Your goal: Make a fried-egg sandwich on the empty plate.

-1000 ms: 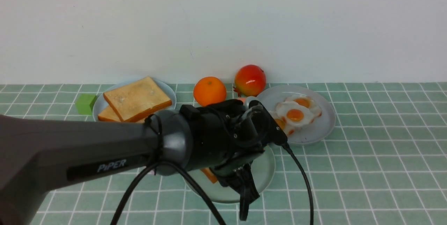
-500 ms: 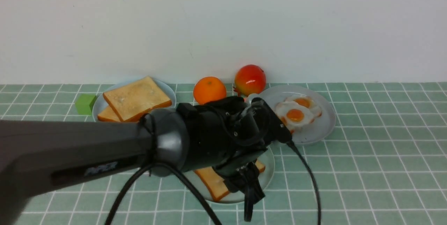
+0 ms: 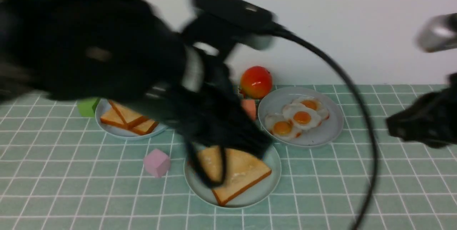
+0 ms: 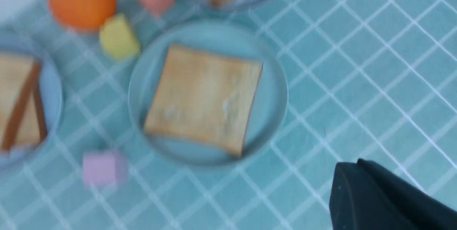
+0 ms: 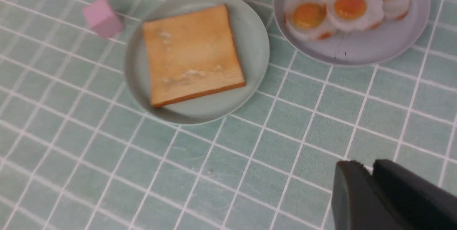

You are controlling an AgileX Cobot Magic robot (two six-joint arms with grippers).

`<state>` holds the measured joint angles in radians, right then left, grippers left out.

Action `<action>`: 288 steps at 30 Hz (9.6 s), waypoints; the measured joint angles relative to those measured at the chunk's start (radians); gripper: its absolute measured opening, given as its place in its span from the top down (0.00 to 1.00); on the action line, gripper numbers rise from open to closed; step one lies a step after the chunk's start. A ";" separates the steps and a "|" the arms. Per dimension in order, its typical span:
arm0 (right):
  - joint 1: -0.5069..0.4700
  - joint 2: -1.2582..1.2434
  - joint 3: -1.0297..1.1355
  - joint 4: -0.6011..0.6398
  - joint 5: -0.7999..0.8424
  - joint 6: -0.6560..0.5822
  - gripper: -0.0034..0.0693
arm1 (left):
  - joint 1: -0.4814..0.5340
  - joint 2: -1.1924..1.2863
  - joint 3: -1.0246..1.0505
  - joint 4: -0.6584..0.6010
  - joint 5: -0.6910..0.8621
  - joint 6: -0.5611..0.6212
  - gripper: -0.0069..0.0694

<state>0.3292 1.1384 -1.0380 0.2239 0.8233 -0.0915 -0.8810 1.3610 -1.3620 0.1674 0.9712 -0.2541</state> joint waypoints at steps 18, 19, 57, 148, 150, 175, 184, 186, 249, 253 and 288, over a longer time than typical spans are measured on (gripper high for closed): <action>-0.237 0.692 -0.261 0.378 -0.105 0.012 0.51 | 0.090 -0.661 0.570 -0.100 -0.517 0.032 0.93; -0.237 0.747 -0.296 0.393 -0.122 0.012 0.47 | 0.090 -0.676 0.576 -0.100 -0.540 0.032 0.93; -0.237 1.047 -0.535 0.472 -0.253 0.042 0.41 | 0.090 -0.688 0.584 -0.129 -0.596 0.032 0.91; 0.028 0.170 -0.233 0.084 0.201 -0.038 0.82 | 0.149 -0.276 0.504 0.015 -0.232 -0.048 0.93; 0.063 0.084 -0.233 0.024 0.219 -0.009 0.87 | 0.207 -0.217 0.459 0.006 -0.241 -0.017 0.93; 0.240 -0.330 -0.103 -0.139 0.137 0.039 0.94 | 0.725 0.608 -0.107 -0.109 -0.371 0.515 0.49; 0.240 -0.330 -0.103 -0.139 0.110 0.039 0.94 | 0.712 0.701 -0.113 -0.063 -0.486 0.606 0.39; 0.240 -0.330 -0.103 -0.139 0.106 0.039 0.94 | 0.709 0.717 -0.113 -0.050 -0.490 0.645 0.39; 0.240 -0.519 -0.103 -0.189 0.272 0.068 0.88 | 0.117 0.475 0.120 0.109 -0.347 0.278 0.85; 0.240 -0.519 -0.103 -0.189 0.272 0.068 0.87 | 0.117 0.475 0.120 0.109 -0.347 0.278 0.85; 0.240 -0.579 -0.086 -0.178 0.348 0.079 0.85 | 0.115 -0.373 0.311 -0.182 -0.393 0.254 0.93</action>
<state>0.5694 0.5593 -1.1242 0.0454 1.1714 -0.0124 -0.7661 0.9878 -1.0506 -0.0142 0.5784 0.0000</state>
